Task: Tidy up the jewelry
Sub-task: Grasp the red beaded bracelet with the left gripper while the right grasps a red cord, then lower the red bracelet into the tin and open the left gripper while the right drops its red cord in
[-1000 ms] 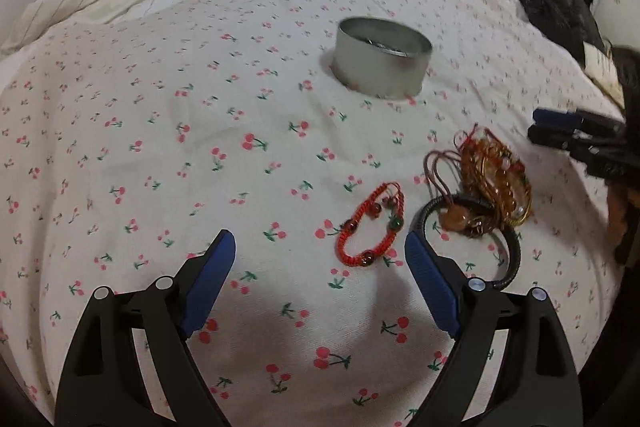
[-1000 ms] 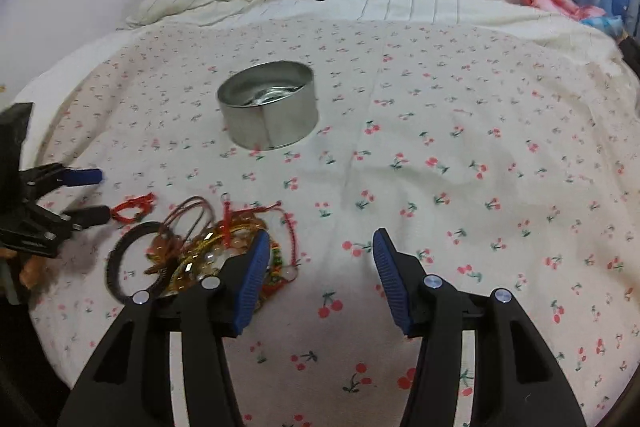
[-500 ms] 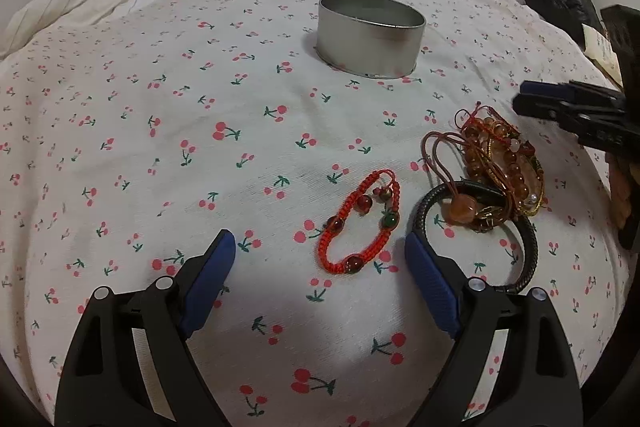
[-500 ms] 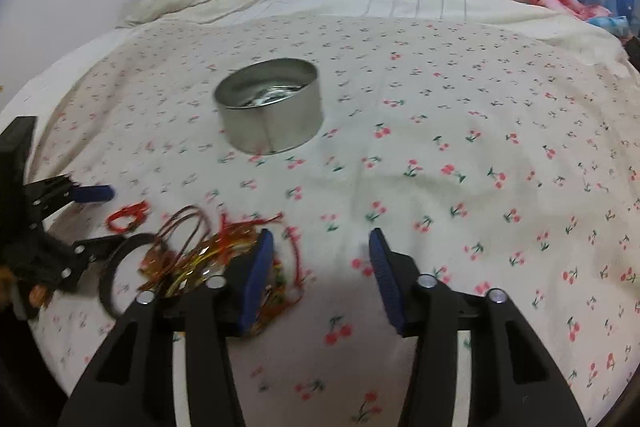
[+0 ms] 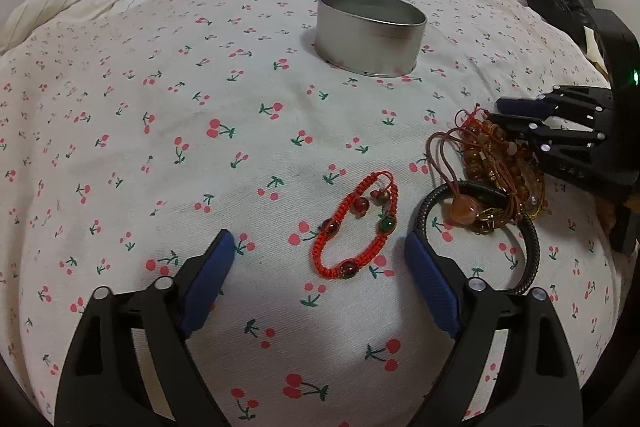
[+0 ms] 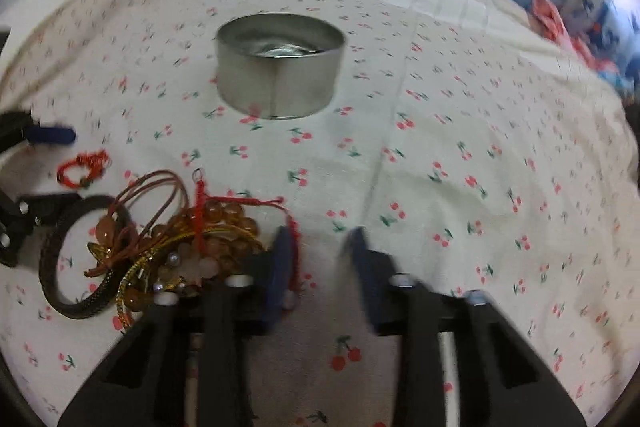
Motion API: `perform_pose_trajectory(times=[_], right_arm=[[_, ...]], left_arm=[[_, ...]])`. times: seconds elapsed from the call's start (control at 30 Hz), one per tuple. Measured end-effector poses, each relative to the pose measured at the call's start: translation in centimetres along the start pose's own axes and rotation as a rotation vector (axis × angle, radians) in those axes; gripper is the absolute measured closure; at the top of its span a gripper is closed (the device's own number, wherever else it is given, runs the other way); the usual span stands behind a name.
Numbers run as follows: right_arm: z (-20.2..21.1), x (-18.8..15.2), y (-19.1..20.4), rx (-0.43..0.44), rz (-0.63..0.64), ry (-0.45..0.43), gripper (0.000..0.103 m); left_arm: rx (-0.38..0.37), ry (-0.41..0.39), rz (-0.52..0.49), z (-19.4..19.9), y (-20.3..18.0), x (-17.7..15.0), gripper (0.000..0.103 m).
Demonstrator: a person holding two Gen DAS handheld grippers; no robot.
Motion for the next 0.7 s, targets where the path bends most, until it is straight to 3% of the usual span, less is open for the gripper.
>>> perform_pose_trajectory(times=[0.07, 0.13, 0.37, 0.7], right_arm=[[0.1, 0.0, 0.4, 0.005, 0.013, -0.002, 0.099], [0.3, 0.1, -0.2, 0.046, -0.04, -0.005, 0.099], [2.4, 1.6, -3.4, 0.171, -0.25, -0.096, 0.099], [5.6, 3.5, -5.0, 0.291, -0.372, -0.219, 0.099]], left_arm=[[-0.018, 0.005, -0.006, 0.0, -0.3, -0.1, 0.052], [-0.051, 0.007, 0.003, 0.3, -0.5, -0.1, 0.09], [-0.077, -0.047, 0.028, 1.7, 0.0, 0.6, 0.094], [-0.082, -0.126, 0.022, 3.0, -0.3, 2.9, 0.094]])
Point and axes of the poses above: each gripper's, at about its wrist camera, not at the fingertips, and z roughly against the way its jaws point, y to its left, x to its top, the point moved 9 cm from there along -z, roughly the way its jaws point, and after that the axes turned 6 degrees about -x, right-handed, at the moved point
